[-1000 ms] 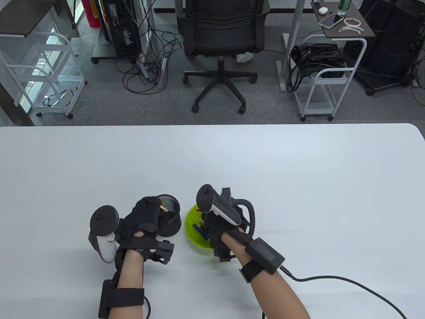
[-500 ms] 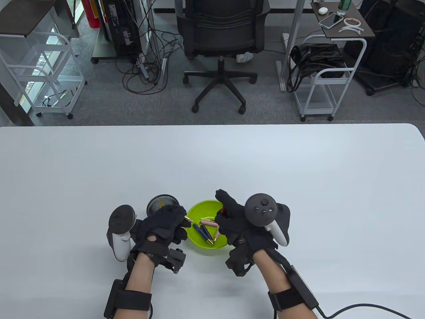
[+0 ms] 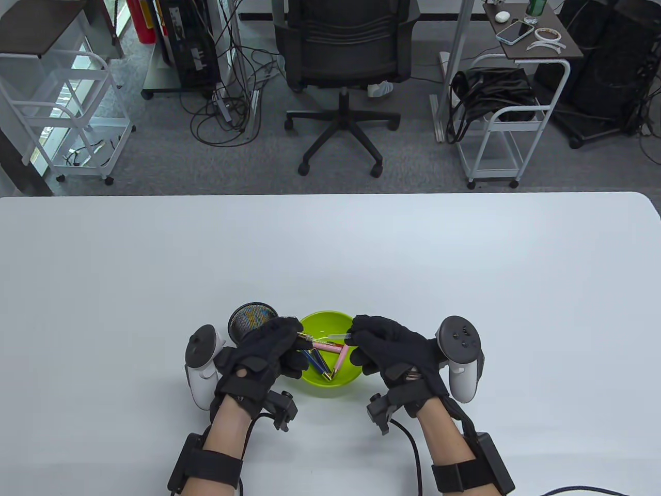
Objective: Assemble fountain pens from components
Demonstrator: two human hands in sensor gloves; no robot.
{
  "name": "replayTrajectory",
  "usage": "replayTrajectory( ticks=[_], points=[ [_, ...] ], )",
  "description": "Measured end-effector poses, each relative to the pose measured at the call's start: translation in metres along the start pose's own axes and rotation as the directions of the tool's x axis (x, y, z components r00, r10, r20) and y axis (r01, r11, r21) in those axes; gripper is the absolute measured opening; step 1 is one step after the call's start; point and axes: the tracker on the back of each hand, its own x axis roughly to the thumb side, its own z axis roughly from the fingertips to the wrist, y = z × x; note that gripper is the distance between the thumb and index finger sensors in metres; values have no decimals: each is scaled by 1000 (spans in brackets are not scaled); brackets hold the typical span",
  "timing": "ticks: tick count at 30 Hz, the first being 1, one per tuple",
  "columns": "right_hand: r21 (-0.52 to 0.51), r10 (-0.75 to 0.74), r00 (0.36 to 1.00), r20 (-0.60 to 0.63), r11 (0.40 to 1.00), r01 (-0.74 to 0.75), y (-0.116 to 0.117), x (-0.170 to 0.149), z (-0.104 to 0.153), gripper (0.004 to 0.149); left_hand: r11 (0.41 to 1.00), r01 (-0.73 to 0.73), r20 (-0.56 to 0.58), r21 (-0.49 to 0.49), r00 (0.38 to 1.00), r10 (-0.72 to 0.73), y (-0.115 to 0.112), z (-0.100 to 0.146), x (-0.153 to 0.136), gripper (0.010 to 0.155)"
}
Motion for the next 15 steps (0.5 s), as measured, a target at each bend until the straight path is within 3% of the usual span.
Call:
replayTrajectory(
  ticks=[15],
  points=[
    [36, 86, 996, 13, 996, -86, 10, -2, -1, 41, 997, -62, -28, -45, 998, 61, -9, -2, -8, 44]
  ],
)
